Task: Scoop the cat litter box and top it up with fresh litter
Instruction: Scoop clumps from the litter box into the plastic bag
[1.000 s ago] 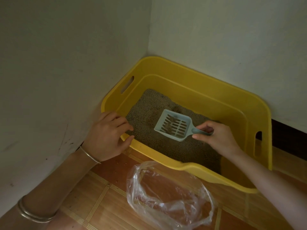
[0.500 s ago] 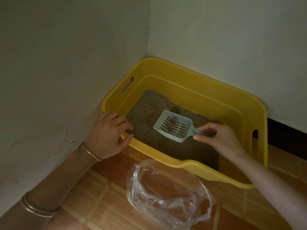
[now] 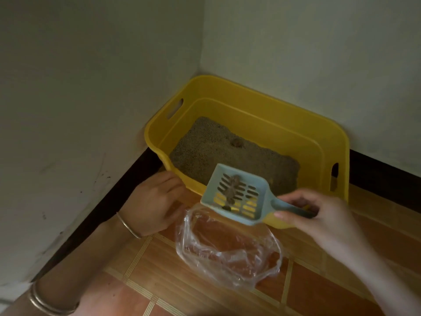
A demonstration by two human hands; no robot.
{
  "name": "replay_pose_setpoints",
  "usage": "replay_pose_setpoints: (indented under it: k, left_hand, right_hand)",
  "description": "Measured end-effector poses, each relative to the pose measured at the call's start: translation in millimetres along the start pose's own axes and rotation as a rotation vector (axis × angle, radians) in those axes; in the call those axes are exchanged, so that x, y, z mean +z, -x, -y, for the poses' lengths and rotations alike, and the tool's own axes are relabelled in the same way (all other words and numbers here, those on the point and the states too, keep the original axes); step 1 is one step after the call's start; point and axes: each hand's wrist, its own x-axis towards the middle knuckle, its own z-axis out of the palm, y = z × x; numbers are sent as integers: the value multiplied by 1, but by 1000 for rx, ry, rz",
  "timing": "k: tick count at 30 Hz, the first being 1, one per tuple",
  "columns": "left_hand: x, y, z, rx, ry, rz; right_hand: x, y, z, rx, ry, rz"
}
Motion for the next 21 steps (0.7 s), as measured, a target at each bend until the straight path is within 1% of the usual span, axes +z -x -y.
replay_pose_setpoints:
  k: [3,5,9,13,17,21]
  left_hand:
    - [12,18,-10,-27,23,91]
    - [18,27,-14,-37,41,120]
    - [26,34,-21,-24,60,96]
    - [33,31,-25,-8,10,82]
    - [41,29,-21,-19,-13,106]
    - [42,31,-18,-33,-14,125]
  right_hand:
    - [6,22,-2,-12,50,32]
    - [13,33,-8,8,61,53]
    - [36,44,-30,126,64,110]
    - [64,39,-53,137,207,65]
    - [84,31,-63,25,339,3]
    - [95,24,-68,-140,389,-48]
